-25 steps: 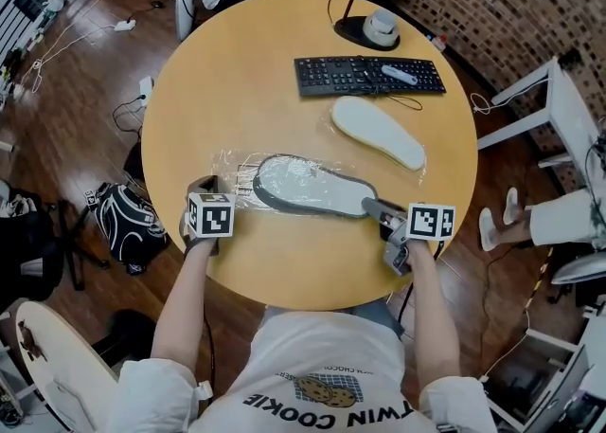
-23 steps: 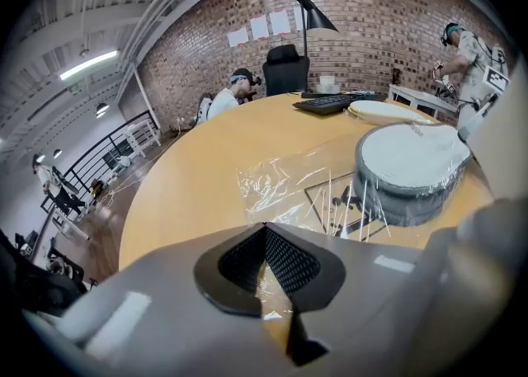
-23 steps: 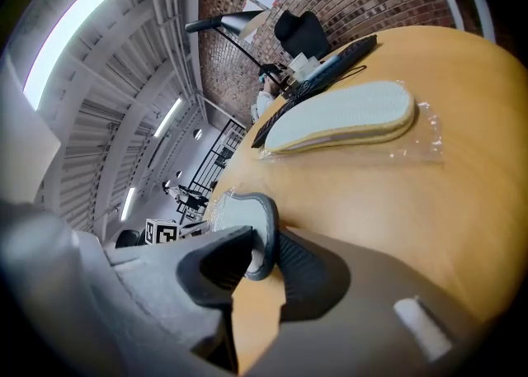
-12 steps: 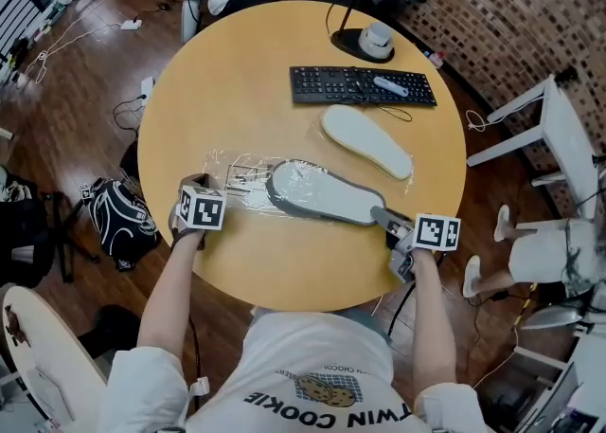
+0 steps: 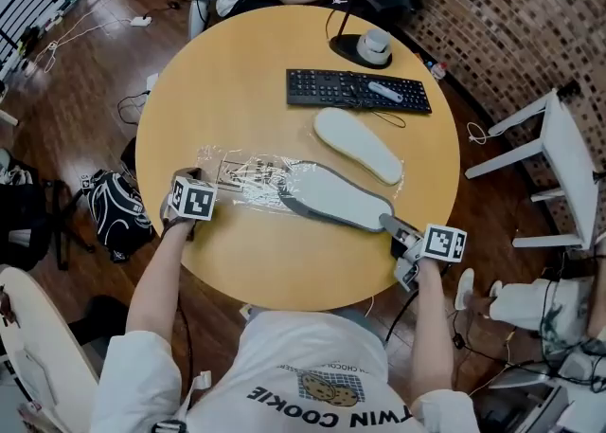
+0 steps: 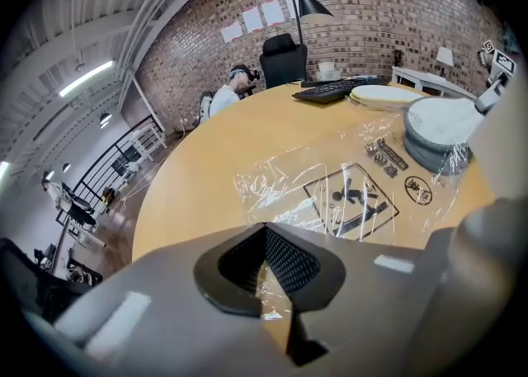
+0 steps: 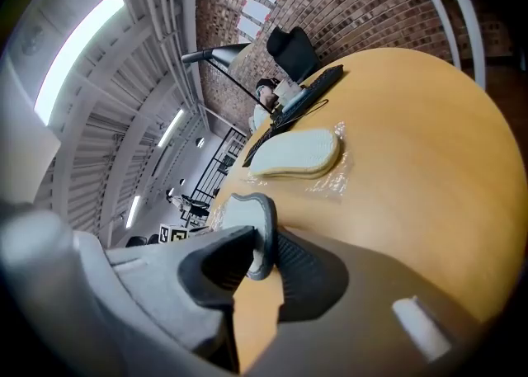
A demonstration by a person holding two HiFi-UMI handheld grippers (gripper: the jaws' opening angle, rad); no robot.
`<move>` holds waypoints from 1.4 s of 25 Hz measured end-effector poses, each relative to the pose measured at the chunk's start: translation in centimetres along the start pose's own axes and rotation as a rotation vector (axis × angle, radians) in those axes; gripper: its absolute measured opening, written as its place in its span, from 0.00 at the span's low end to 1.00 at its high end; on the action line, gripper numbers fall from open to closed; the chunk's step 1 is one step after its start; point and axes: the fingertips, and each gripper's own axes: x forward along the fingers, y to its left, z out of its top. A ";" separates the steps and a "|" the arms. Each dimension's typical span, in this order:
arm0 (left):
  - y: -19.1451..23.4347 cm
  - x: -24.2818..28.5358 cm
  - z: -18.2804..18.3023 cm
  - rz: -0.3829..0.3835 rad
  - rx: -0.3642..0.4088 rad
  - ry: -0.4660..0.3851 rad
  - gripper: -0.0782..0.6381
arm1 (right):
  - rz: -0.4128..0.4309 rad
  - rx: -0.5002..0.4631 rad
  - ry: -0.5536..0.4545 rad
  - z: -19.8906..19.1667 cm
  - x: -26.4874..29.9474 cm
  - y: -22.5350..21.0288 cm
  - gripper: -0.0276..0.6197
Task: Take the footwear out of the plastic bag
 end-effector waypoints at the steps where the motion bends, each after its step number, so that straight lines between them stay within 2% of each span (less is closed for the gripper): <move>1: 0.0 0.0 -0.1 0.000 0.004 0.002 0.12 | -0.001 0.010 -0.001 0.0 -0.2 -0.2 0.17; 7: 0.4 0.1 -0.2 0.020 -0.017 -0.001 0.12 | -0.011 0.024 -0.022 0.8 -2.3 -1.0 0.15; 11: 0.4 0.1 -0.3 0.022 -0.019 0.009 0.12 | 0.046 0.051 -0.065 1.6 -4.1 -0.6 0.14; 15: 0.4 0.2 -0.2 0.031 -0.010 0.018 0.12 | 0.108 0.014 -0.091 2.1 -5.3 0.0 0.14; 22: 0.0 0.0 -0.1 0.014 0.006 0.030 0.12 | 0.160 0.064 -0.173 3.2 -8.1 0.6 0.14; 28: 0.1 0.2 0.0 0.011 0.024 0.039 0.12 | 0.228 0.022 -0.211 4.0 -9.4 2.6 0.14; 35: 0.3 0.2 0.0 -0.014 0.014 0.025 0.12 | 0.307 -0.002 -0.234 5.0 -8.9 7.0 0.14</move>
